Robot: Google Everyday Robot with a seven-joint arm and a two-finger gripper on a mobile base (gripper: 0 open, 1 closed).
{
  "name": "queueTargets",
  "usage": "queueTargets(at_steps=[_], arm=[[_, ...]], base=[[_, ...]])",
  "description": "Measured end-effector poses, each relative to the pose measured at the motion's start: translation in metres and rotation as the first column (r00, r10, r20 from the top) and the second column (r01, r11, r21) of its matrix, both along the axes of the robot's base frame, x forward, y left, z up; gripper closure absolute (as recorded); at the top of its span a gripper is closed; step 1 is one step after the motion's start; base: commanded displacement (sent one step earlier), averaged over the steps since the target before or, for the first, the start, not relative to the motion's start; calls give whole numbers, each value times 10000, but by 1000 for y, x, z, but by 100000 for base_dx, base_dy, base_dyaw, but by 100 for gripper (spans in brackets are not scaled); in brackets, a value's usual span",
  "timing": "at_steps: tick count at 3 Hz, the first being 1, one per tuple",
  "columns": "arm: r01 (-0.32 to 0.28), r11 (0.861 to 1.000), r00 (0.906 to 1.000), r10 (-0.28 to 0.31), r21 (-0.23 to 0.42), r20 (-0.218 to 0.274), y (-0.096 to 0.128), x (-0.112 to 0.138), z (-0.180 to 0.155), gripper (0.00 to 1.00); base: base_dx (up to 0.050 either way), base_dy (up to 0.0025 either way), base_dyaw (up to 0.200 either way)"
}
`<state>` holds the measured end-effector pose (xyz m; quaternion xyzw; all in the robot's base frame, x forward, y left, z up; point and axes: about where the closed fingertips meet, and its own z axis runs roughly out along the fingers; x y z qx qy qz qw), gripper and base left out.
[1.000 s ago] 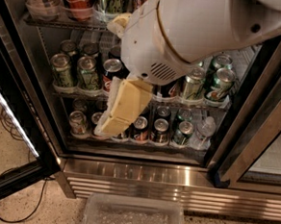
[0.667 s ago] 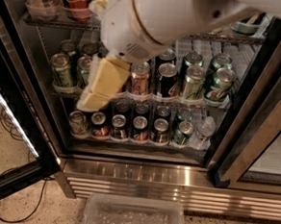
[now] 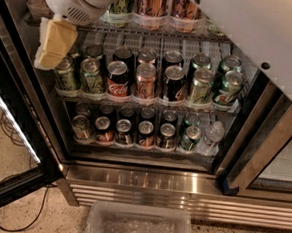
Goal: Pick blue plastic bottle from top shelf of fridge
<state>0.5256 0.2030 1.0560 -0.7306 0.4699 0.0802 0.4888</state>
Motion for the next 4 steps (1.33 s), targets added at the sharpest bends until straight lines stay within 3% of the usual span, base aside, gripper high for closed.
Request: queueTargets(at_steps=[1,2,3,4], arm=[[4,10000,10000,-4,1,0,0,0,0,0],[-359,9973,9993,353,645,100,18,-1,3,0],[-488,9884,9975,409,1436,572,48,-1,3,0],[-335,9816,9958,168,1880,898,51,4,18,0]], base=[[0,0,0],[0,0,0],[0,0,0],[0,0,0]])
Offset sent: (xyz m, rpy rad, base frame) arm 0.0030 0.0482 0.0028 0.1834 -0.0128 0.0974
